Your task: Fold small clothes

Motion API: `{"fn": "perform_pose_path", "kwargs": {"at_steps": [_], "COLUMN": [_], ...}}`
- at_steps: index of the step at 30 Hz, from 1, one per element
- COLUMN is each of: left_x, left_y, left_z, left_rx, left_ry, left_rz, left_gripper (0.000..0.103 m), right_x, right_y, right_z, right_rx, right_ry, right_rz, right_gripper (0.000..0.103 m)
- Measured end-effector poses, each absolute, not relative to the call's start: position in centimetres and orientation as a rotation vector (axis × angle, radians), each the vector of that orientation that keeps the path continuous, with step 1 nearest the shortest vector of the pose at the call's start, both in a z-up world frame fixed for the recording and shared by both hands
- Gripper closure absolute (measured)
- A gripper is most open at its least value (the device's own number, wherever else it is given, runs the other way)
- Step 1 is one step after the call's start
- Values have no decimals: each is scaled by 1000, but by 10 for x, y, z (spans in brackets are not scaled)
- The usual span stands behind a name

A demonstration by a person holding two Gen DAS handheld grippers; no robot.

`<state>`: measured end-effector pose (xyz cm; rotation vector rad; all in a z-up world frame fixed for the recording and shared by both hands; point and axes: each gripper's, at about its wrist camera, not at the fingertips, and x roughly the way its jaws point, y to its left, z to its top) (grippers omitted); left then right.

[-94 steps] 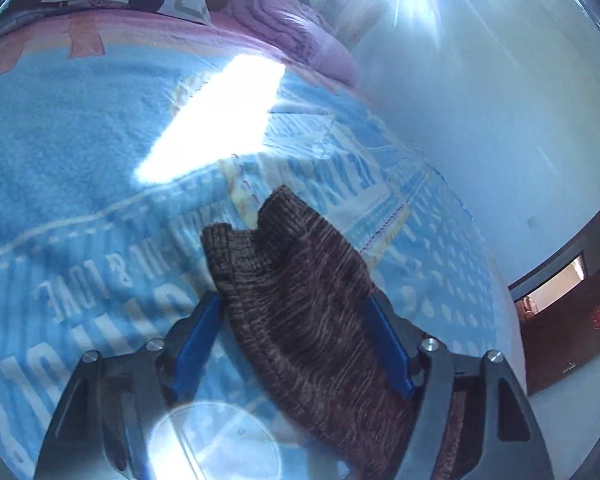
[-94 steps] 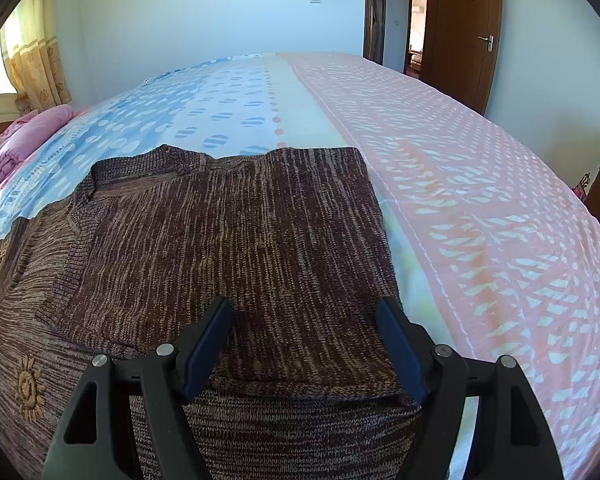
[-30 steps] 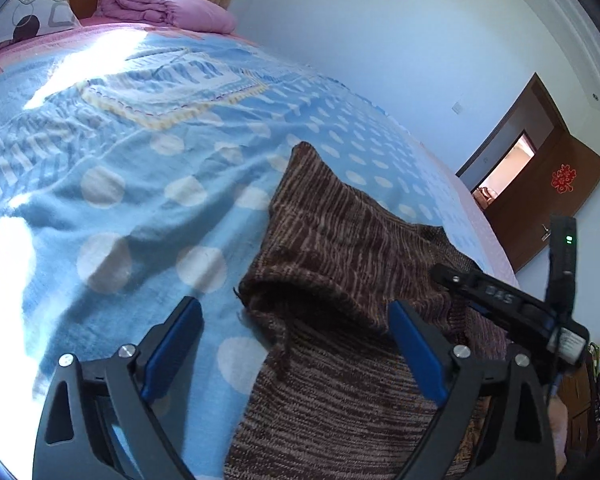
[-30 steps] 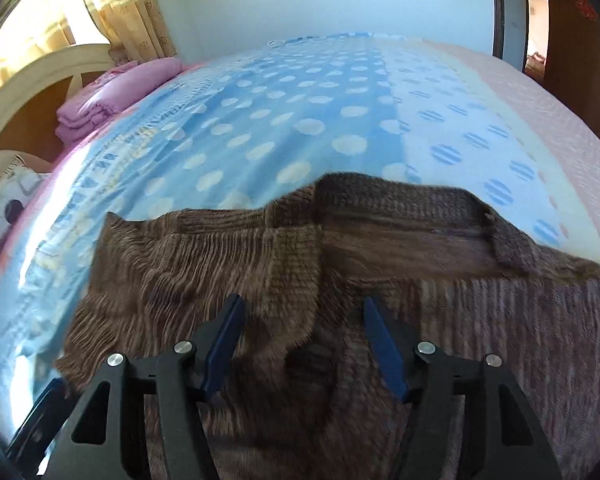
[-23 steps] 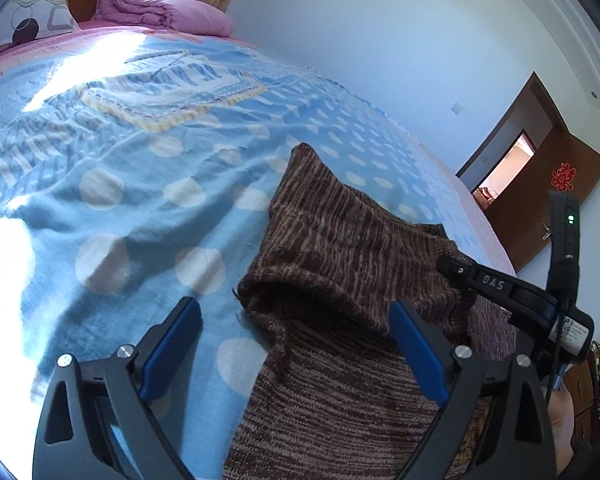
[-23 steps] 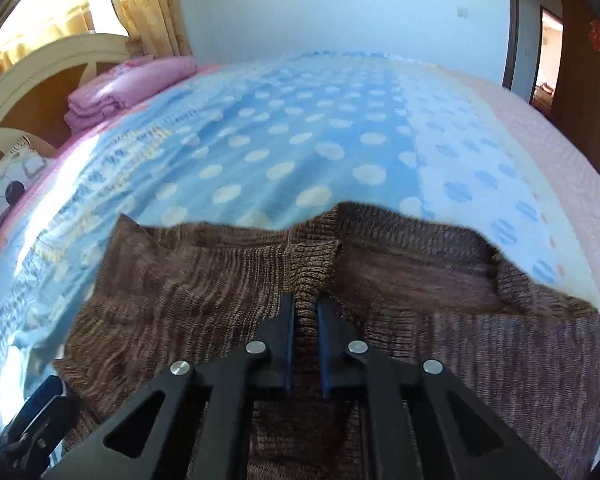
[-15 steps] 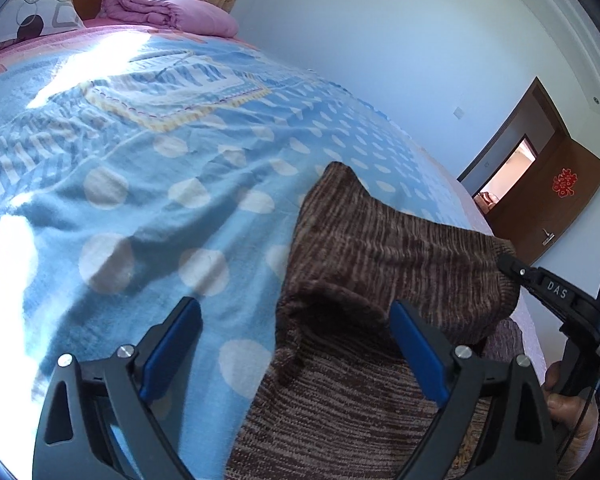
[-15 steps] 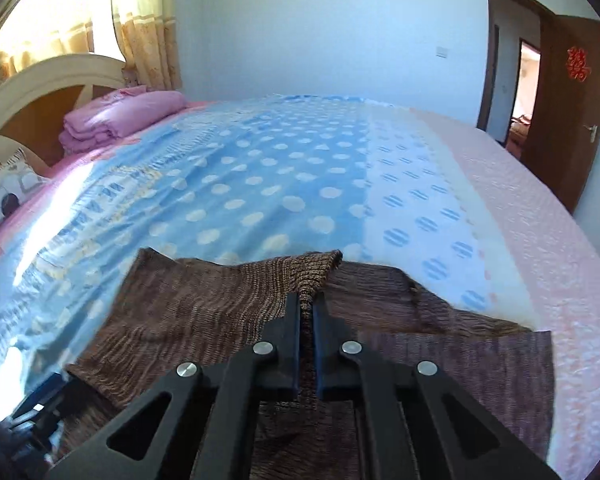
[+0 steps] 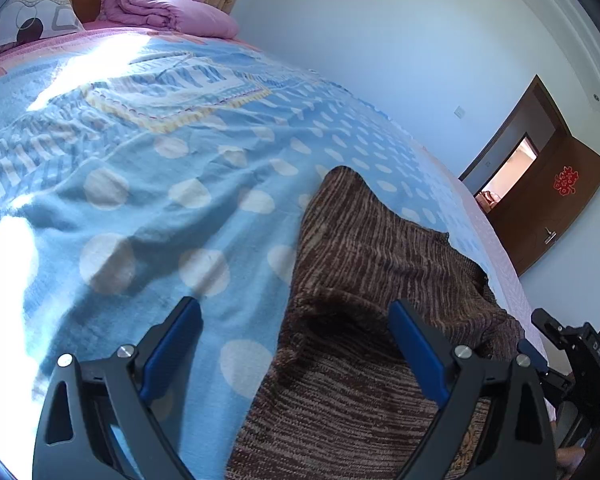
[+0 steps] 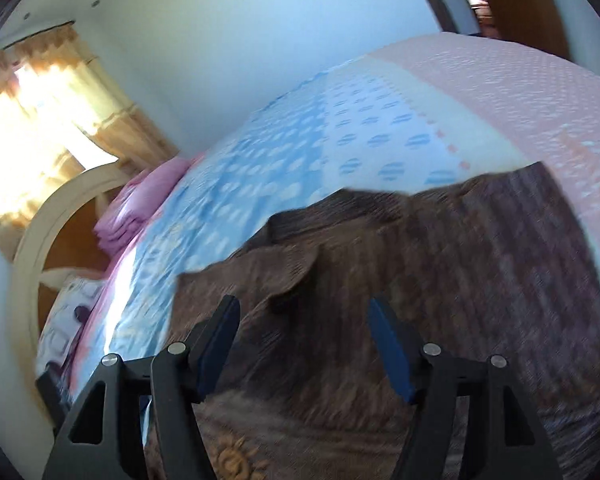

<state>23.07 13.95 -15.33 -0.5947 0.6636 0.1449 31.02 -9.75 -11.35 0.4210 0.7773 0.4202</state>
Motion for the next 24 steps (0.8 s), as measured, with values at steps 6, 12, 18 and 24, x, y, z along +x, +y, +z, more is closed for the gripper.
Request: {"fn": "perform_pose_path", "kwargs": {"at_steps": [6,12,18,24], "left_x": [231,231,231,231], "left_y": [139,139,139,141], "left_z": [-153,-153,-153,-152], "left_rx": [-595,-595,-595,-600], "left_ry": [663,663,662,657], "left_rz": [145,145,143,138], "left_gripper": [5,5,5,5], "right_x": [297,302,325,320], "right_y": [-34,-12,3,1], "right_z": [-126,-151,-149,-122], "right_rx": [456,491,484,433], "right_ry": [919,952,890,851], "right_rz": [644,537,424,479], "right_gripper": [39,41,41,94]}}
